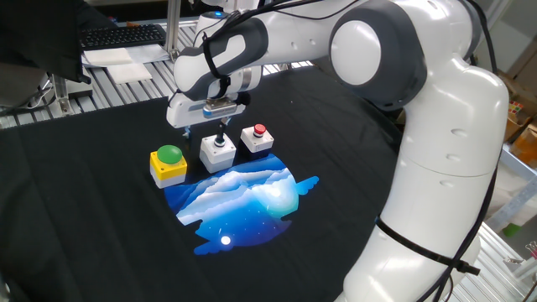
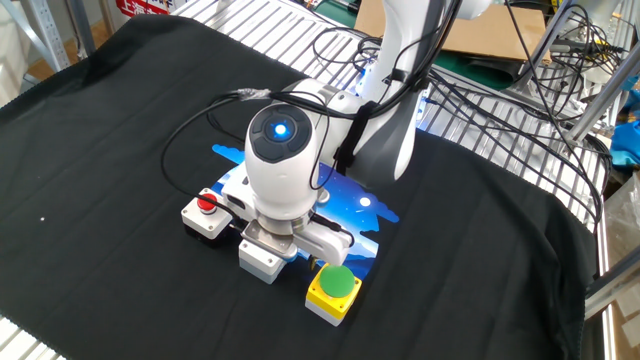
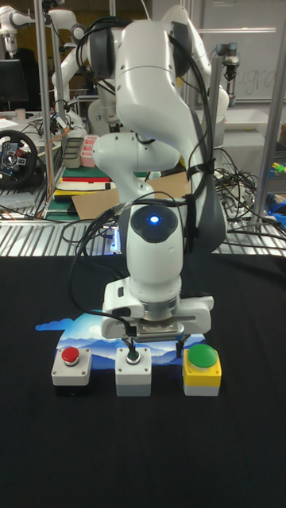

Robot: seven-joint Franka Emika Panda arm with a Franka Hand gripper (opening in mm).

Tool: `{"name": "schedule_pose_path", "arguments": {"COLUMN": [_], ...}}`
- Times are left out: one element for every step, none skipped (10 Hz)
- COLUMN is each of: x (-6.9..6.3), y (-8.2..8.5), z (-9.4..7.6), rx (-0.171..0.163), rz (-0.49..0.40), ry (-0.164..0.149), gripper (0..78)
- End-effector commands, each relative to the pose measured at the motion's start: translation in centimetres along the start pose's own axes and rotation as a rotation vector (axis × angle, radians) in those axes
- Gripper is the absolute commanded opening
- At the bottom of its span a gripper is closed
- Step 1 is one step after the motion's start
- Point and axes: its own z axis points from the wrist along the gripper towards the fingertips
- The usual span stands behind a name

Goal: Press three buttons from left to right in sequence

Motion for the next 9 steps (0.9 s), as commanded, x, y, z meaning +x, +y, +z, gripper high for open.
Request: {"name": "schedule_pose_path", "arguments": {"x": [0.05,0.05,0.05,0.05,0.05,0.05,0.16,0.32,0.42], "y": [0.04,0.04,0.04,0.04,0.04,0.04,-0.02,-0.11,-0.18], "z": [0.77,0.77,0.77,0.77,0.77,0.76,0.53,0.21,-0.01], "rx": [-0.001,-0.001,-0.001,-0.001,-0.001,0.000,0.002,0.006,0.009], "rz": [0.000,0.001,0.002,0.002,0.002,0.003,0.005,0.007,0.007], "ry": [0.004,0.003,0.002,0.002,0.002,0.002,0.002,0.003,0.004], "gripper": [77.4,77.4,77.4,77.4,77.4,77.4,77.4,77.4,77.4]}}
